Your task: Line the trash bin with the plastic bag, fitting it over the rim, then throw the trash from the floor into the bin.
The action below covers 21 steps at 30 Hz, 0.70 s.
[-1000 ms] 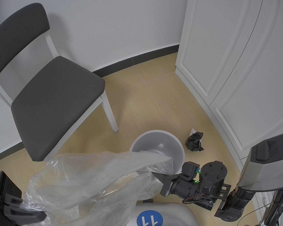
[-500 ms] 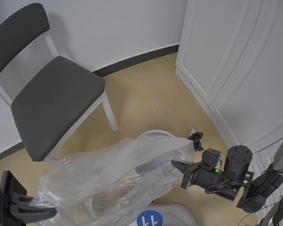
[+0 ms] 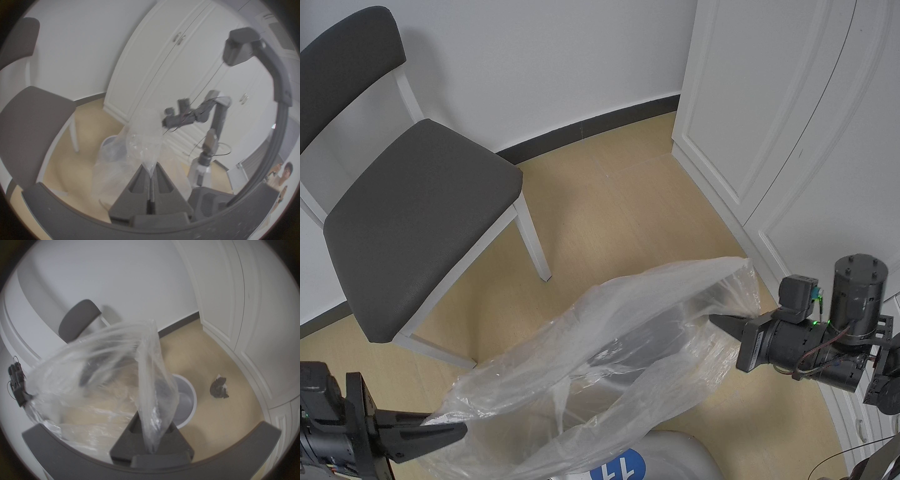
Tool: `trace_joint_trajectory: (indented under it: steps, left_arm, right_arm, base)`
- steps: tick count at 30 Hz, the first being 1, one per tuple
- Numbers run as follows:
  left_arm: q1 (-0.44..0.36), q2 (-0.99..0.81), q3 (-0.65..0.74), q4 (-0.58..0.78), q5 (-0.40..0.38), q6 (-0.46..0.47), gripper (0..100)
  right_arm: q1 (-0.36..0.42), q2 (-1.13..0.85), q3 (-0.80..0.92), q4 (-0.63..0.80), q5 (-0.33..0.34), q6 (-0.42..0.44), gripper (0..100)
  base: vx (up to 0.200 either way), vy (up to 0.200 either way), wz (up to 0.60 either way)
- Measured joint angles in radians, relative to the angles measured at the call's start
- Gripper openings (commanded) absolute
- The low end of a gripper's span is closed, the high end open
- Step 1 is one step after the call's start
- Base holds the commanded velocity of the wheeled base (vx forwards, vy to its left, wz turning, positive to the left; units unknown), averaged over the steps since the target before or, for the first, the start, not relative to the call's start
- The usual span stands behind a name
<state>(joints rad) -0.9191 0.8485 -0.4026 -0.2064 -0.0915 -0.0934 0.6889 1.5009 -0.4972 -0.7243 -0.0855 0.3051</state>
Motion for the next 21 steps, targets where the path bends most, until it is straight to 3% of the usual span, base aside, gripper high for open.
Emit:
trace_joint_trajectory:
  steps: [8, 12, 17, 21]
  left_arm:
    - [-0.013, 0.119, -0.062, 0.094, 0.304, 0.008, 0]
    - [-0.02, 0.193, -0.067, 0.1, 0.409, 0.009, 0]
    - [-0.019, 0.254, -0.067, 0.099, 0.477, 0.014, 0]
    - [0.003, 0.279, -0.067, 0.098, 0.493, 0.034, 0]
  right_arm:
    - [-0.014, -0.07, -0.021, 0.016, -0.033, -0.038, 0]
    - [-0.016, -0.092, -0.02, 0.019, -0.049, -0.083, 0]
    - [-0.021, -0.121, 0.0, 0.036, -0.128, -0.206, 0]
    - [-0.025, -0.157, 0.027, 0.082, -0.156, -0.288, 0]
  base:
    - [0.0, 0.0, 0.0]
    - [0.0, 0.0, 0.0]
    - [0.0, 0.0, 0.0]
    - [0.0, 0.0, 0.0]
